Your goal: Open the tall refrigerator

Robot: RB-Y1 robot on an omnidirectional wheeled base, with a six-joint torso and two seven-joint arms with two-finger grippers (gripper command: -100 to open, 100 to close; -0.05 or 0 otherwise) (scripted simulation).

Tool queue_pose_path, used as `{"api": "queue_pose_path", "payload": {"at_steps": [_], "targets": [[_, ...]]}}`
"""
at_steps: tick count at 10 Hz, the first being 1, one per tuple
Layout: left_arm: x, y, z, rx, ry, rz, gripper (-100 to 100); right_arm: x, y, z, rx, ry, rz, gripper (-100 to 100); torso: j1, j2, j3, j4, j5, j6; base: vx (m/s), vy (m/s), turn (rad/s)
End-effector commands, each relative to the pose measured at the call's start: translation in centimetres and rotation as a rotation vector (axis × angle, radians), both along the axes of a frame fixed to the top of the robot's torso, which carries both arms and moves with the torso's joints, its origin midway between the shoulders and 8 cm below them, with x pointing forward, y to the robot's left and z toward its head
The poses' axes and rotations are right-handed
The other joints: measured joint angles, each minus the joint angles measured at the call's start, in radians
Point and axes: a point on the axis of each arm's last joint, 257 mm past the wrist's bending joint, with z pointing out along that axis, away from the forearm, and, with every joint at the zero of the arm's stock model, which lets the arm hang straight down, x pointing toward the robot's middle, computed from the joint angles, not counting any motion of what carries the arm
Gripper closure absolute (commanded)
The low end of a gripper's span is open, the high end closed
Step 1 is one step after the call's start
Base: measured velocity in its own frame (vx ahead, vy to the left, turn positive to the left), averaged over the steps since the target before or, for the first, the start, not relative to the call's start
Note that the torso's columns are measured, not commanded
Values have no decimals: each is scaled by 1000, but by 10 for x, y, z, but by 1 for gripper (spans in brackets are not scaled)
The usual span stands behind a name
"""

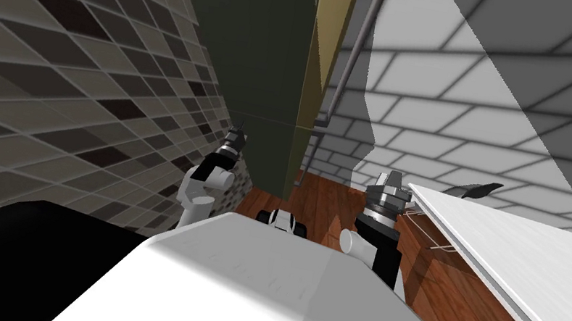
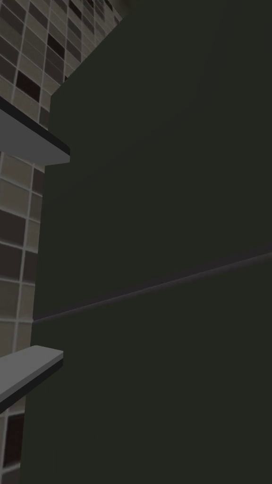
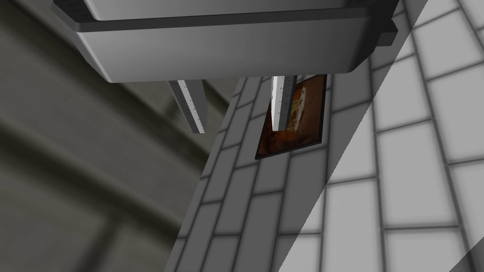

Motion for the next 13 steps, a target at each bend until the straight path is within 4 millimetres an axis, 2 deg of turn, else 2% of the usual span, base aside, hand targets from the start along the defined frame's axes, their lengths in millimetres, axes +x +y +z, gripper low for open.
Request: {"api": "queue_pose_path", "payload": {"at_steps": [1, 2, 3, 4, 5, 8, 9, 10, 13], "targets": [[7, 2, -3, -28, 40, 2, -100, 0, 0, 0, 0, 0, 0, 0, 0, 0, 0, 0, 0, 0, 95, -105, 47], [11, 1, 3, -47, 39, -6, -100, 0, 0, 0, 0, 0, 0, 0, 1, 1, 1, 0, 0, 0, 97, -128, 89], [13, 3, -4, -52, 66, 0, -100, 0, 0, 0, 0, 0, 0, 0, 0, 1, 1, 1, 0, 0, 79, -110, 48], [17, 1, 2, -72, 64, -11, -100, 0, 0, 0, 0, 0, 0, 0, 1, 2, 2, 1, 0, 0, 67, -94, 103], [18, 2, -5, -77, 90, -6, -100, 0, 0, 0, 0, 0, 0, 0, 2, 3, 2, 1, 1, 0, 67, -87, 39], [24, 1, -9, -105, 127, -12, -100, 0, 0, 0, 0, 0, 0, 0, 1, 1, 1, 0, 1, 0, 61, -65, 46], [29, -3, -5, -128, 130, -28, -100, 0, 0, 0, 0, 0, 0, 0, -1, 1, 0, 0, 0, 0, 78, -140, 88], [30, -2, -11, -132, 155, -23, -100, 0, 0, 0, 0, 0, 0, 0, -4, 0, 0, 0, -1, 0, 62, -118, 55], [38, -12, -9, -181, 187, -57, -100, 0, 0, 0, 0, 0, 0, 0, 2, 2, 1, 1, 1, 0, 61, -104, 81]]}}
